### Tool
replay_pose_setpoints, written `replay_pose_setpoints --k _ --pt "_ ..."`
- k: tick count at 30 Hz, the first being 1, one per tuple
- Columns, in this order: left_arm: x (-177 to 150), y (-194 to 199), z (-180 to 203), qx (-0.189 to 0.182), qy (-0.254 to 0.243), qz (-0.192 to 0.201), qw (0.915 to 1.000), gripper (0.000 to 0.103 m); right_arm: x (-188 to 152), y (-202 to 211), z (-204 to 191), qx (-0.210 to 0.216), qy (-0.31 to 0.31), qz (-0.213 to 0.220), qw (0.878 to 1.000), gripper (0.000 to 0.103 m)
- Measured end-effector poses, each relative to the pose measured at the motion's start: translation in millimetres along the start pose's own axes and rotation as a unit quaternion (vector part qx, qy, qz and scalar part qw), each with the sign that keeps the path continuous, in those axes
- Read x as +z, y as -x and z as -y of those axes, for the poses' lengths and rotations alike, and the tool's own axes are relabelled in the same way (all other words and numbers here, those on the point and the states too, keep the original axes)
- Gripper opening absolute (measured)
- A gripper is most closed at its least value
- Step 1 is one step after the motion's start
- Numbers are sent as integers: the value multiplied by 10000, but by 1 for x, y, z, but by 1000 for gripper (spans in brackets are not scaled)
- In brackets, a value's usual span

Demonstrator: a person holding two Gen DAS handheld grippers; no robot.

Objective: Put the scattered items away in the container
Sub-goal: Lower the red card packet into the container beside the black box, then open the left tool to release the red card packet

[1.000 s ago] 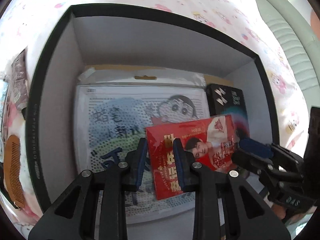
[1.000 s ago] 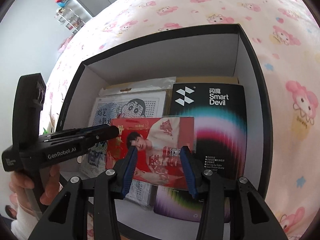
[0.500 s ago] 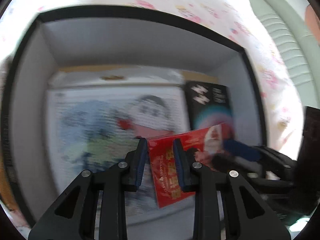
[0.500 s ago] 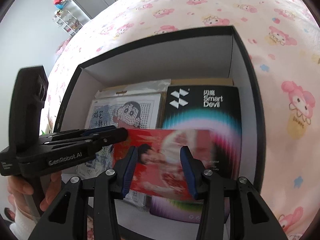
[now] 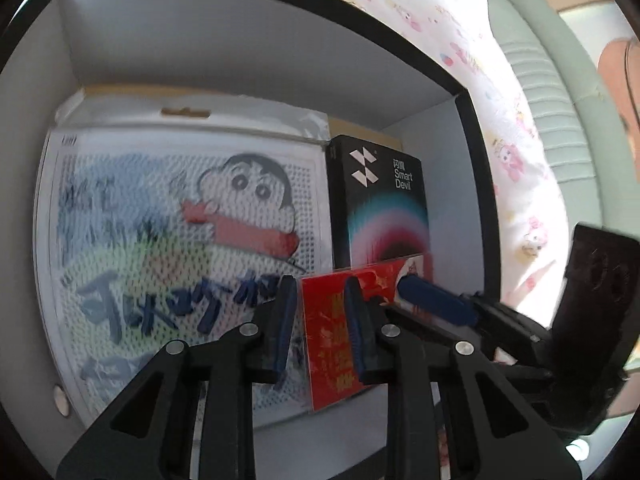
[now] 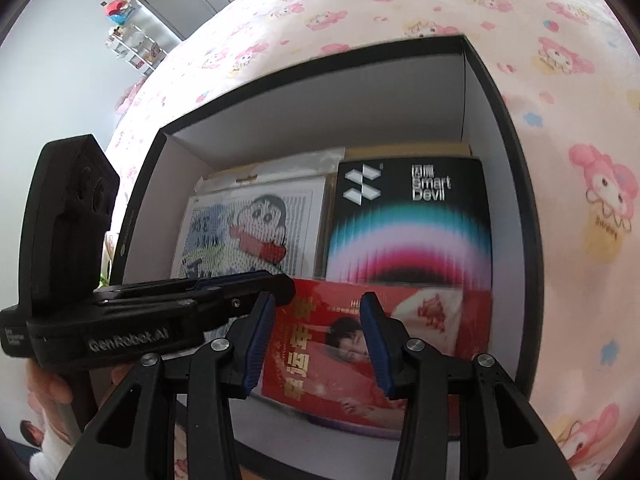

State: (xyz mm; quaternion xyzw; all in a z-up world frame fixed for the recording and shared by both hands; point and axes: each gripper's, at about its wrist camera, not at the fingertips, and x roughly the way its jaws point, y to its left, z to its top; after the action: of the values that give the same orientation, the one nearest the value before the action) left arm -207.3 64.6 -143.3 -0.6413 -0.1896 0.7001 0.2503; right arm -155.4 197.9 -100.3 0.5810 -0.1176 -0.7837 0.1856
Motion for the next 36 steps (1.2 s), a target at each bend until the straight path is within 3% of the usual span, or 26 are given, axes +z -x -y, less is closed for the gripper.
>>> replay_pose_setpoints --k 7,16,18,21,30,33,36 --pt "-22 23 -17 -62 205 289 9994 23 -11 3 -7 -340 218 127 9991 40" --pt "-14 7 -18 -198 127 16 9997 23 -27 -5 -6 -359 78 75 9993 40" --pt "-11 6 -15 -199 42 -28 9998 28 -32 -4 -9 -475 182 153 9986 40" --pt "-9 9 -15 -198 7 -40 9998 30 -30 -2 -5 -329 53 122 9994 40" --pt "-37 57 -11 200 -350 670 9969 30 -37 22 -9 -458 65 545 9974 40" --pt "-56 83 4 364 -701 1010 9917 30 -44 38 -19 -695 104 772 9945 40" --pt "-77 102 21 617 -1045 1403 9827 37 -49 64 -41 -850 252 1174 9891 40"
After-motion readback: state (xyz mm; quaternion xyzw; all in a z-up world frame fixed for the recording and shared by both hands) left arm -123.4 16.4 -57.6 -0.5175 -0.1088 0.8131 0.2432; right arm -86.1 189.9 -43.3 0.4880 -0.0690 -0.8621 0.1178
